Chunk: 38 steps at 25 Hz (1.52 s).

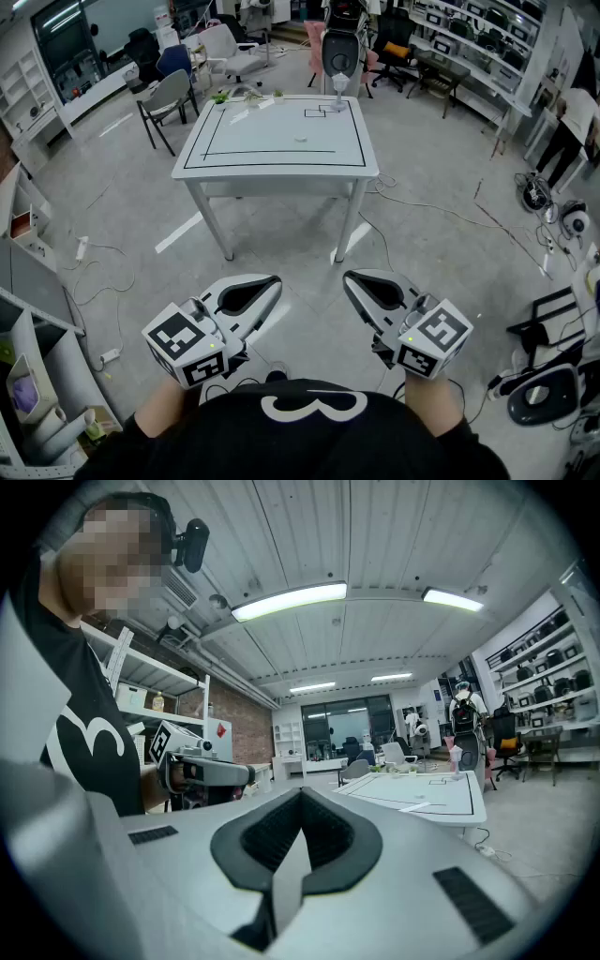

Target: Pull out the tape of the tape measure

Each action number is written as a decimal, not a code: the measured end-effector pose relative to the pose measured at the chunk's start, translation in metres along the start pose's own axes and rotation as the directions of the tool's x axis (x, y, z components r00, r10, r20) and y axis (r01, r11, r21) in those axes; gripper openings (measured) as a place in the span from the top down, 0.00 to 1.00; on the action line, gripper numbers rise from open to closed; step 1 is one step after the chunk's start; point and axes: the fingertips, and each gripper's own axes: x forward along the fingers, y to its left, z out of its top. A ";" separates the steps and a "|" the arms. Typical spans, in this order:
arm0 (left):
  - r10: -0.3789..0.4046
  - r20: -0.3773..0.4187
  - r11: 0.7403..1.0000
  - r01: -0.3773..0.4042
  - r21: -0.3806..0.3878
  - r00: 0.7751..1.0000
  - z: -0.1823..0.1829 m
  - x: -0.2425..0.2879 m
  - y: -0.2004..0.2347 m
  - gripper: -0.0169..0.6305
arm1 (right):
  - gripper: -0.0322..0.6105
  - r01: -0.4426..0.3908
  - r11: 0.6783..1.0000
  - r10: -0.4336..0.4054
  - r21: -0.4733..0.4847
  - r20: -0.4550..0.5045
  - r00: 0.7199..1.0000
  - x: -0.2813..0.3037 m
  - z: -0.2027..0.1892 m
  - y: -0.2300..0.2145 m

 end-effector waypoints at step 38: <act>0.032 -0.022 0.999 -0.033 -0.028 0.999 -0.043 0.071 0.064 0.57 | 0.54 0.157 0.987 -0.158 -0.023 -0.013 0.987 -0.014 -0.045 -0.102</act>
